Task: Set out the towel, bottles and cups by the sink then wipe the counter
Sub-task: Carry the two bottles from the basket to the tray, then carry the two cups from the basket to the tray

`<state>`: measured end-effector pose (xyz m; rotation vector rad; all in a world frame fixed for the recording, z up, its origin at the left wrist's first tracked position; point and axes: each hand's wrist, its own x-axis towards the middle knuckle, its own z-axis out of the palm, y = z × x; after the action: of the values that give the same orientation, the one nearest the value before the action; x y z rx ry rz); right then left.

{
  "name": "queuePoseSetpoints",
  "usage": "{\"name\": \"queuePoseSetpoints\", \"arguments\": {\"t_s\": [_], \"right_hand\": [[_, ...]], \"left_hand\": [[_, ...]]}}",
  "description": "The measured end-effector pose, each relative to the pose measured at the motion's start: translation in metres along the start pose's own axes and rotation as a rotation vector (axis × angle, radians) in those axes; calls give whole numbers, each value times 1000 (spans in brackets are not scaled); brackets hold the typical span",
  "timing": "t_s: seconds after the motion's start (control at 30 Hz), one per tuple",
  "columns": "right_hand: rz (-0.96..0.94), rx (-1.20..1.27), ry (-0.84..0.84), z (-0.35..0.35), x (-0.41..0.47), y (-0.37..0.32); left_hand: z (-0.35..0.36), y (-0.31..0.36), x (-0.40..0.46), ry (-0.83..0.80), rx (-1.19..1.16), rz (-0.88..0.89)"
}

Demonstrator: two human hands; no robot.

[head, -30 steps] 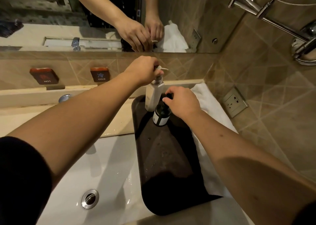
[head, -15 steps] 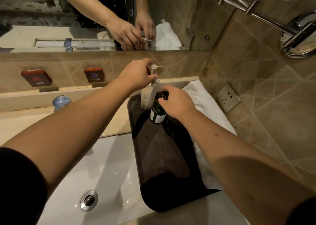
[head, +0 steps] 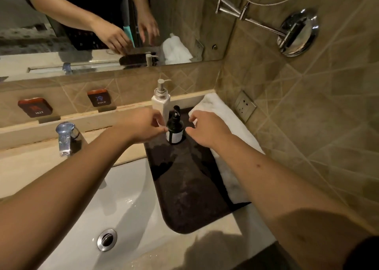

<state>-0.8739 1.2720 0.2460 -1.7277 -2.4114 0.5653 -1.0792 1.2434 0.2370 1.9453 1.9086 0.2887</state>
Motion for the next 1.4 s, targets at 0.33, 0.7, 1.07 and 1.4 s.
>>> {"name": "queuePoseSetpoints", "arguments": {"t_s": [0.33, 0.7, 1.07, 1.4], "right_hand": [[123, -56, 104, -32, -208, 56], [637, -2, 224, -36, -593, 139], [1337, 2, 504, 17, -988, 131], [1803, 164, 566, 86, -1214, 91]], "left_hand": [[43, 138, -117, -62, 217, 373], [157, 377, -338, -209, 299, 953], [289, 579, -631, -417, 355, 1653], [382, 672, -853, -598, 342, 2148]]}}
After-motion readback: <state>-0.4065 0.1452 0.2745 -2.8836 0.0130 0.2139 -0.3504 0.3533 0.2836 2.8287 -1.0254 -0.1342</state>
